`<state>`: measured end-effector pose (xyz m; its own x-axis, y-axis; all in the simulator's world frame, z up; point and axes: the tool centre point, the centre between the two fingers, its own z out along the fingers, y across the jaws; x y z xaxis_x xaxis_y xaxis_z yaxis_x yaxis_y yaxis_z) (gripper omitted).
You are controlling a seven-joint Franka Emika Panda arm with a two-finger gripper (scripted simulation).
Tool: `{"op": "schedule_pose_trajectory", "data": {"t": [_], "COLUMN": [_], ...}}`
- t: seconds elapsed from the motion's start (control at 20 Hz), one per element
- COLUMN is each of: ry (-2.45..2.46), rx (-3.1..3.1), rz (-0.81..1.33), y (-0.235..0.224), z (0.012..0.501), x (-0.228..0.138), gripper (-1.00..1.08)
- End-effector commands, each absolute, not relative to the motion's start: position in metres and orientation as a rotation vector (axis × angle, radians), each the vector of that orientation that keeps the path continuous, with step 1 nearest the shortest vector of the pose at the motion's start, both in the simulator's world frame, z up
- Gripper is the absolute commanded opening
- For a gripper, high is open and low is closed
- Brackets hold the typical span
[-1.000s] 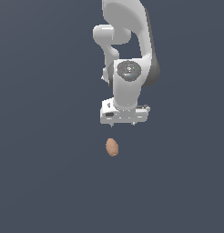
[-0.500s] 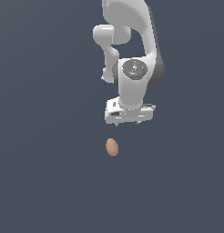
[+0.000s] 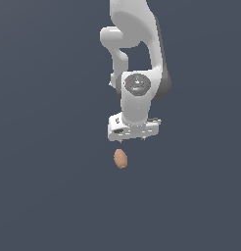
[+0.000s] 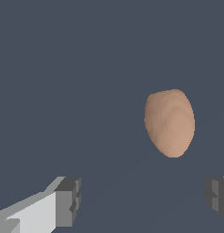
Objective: Pick up the object and move it to a goal position.
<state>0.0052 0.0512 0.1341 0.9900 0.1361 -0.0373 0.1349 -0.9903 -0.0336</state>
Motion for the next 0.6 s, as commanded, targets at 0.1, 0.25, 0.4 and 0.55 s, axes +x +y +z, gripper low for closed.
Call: {"op": "schedule_pose_trajectory", "data": {"t": [0.1, 0.25, 0.4, 0.55], "ry": [-0.308, -0.366, -0.410, -0.438], "rx": [-3.107, -3.108, -3.109, -3.109], "rz": [0.036, 0.021, 0.010, 0.003], "y": [0.031, 0.018, 0.009, 0.003], "z": [0.116, 0.106, 0.097, 0.092], "x": [0.022, 0.032, 0.039, 0.043], "gripper": [1.00, 1.00, 1.00, 1.00]}}
